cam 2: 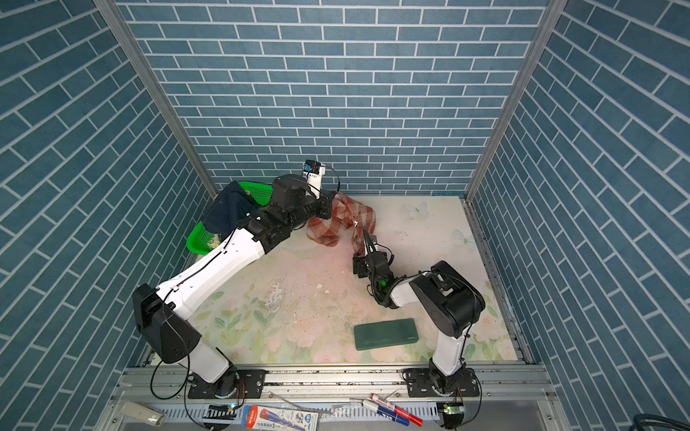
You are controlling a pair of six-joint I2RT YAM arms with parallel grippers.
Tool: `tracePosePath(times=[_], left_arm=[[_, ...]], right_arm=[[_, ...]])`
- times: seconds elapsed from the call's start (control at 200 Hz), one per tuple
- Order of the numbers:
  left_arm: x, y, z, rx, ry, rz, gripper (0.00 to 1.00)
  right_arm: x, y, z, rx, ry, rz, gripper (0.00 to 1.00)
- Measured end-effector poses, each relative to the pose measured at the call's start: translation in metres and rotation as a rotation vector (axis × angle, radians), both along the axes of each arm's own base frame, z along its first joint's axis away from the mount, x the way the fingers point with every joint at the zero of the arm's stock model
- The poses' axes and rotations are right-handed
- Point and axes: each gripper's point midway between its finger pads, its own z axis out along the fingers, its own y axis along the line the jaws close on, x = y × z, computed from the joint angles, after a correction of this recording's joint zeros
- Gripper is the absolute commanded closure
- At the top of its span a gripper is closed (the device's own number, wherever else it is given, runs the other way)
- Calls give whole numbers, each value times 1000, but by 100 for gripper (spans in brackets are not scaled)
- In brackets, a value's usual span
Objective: Fold and stack the skirts
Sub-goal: 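Spread the skirt flat by pulling both grippers apart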
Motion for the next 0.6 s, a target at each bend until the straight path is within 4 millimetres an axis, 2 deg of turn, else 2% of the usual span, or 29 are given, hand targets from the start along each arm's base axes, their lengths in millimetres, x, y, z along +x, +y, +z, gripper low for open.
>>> tracePosePath(times=[0.095, 0.135, 0.175, 0.225, 0.3, 0.32, 0.49, 0.6], left_arm=[[0, -1, -1, 3, 6, -4, 100], [0, -1, -1, 3, 6, -5, 100], [0, -1, -1, 2, 7, -7, 100], [-1, -1, -1, 2, 8, -9, 100], [-1, -2, -1, 2, 9, -11, 100], [-1, -2, -2, 2, 10, -11, 100], [-2, -1, -4, 17, 19, -11, 100], [-1, 4, -1, 34, 17, 4, 100]], right_arm=[[9, 2, 0, 0, -25, -17, 19], [13, 4, 1, 3, -35, -25, 25], [16, 5, 2, 0, -43, -27, 38], [22, 5, 5, -6, -51, -30, 63], [29, 8, 13, 13, -62, -30, 90], [31, 8, 15, 18, -66, -30, 100], [37, -10, 21, 16, -40, -55, 100], [31, -25, 46, 17, -40, -69, 100]])
